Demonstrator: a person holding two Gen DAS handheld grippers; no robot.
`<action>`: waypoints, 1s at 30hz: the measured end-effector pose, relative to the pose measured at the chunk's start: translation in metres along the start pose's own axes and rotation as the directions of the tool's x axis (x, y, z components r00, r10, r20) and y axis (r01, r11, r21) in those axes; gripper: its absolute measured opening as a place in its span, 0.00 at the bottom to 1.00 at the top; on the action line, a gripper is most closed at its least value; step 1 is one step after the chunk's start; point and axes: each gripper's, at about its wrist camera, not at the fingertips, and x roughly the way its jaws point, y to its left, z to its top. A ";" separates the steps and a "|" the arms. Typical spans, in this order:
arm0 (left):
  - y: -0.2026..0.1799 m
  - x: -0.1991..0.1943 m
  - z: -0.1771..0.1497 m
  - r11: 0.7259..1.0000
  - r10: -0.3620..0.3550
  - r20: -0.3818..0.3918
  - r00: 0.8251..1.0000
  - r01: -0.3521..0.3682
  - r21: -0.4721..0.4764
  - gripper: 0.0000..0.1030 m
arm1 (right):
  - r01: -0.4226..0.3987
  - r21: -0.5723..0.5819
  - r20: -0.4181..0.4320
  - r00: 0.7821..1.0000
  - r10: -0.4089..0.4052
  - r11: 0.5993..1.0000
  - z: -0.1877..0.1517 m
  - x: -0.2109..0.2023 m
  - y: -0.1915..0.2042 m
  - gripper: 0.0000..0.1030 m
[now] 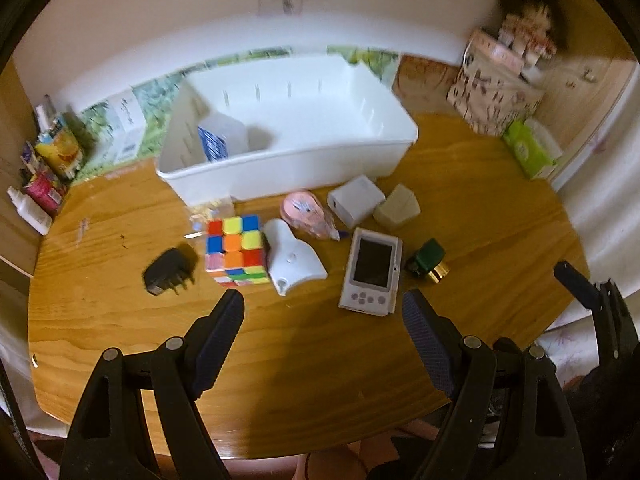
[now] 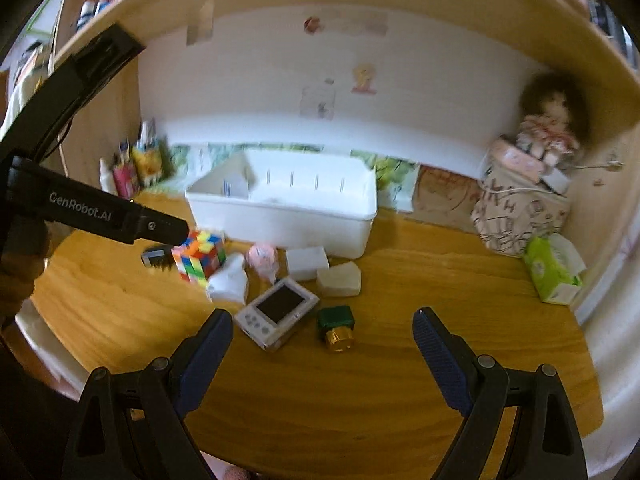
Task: Organize rigid objects
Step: 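Grasp the green-capped gold bottle with the right gripper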
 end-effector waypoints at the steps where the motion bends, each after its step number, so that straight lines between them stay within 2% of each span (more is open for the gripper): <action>1: -0.002 0.005 0.002 1.000 -0.001 -0.013 1.000 0.001 0.002 0.81 | -0.011 -0.007 -0.019 1.000 0.011 1.000 0.000 0.007 -0.004 0.89; 6: -0.019 0.042 0.011 1.000 0.009 -0.140 0.990 -0.011 -0.012 0.81 | -0.071 -0.040 -0.100 0.993 0.067 0.997 -0.002 0.039 -0.023 0.89; 10: -0.025 0.074 0.015 0.998 0.024 -0.244 0.970 -0.036 -0.043 0.81 | -0.138 -0.067 -0.149 0.981 0.127 0.988 -0.004 0.060 -0.034 0.89; 15: -0.029 0.101 0.019 0.995 0.031 -0.329 0.944 -0.059 -0.075 0.81 | -0.214 -0.103 -0.197 0.962 0.191 0.971 -0.004 0.089 -0.044 0.89; 23: -0.031 0.127 0.020 0.988 0.030 -0.415 0.909 -0.090 -0.126 0.81 | -0.319 -0.117 -0.261 0.924 0.280 0.941 0.000 0.124 -0.053 0.84; 30: -0.037 0.142 0.024 0.982 0.011 -0.459 0.889 -0.097 -0.165 0.81 | -0.386 -0.103 -0.306 0.889 0.340 0.917 -0.002 0.142 -0.056 0.78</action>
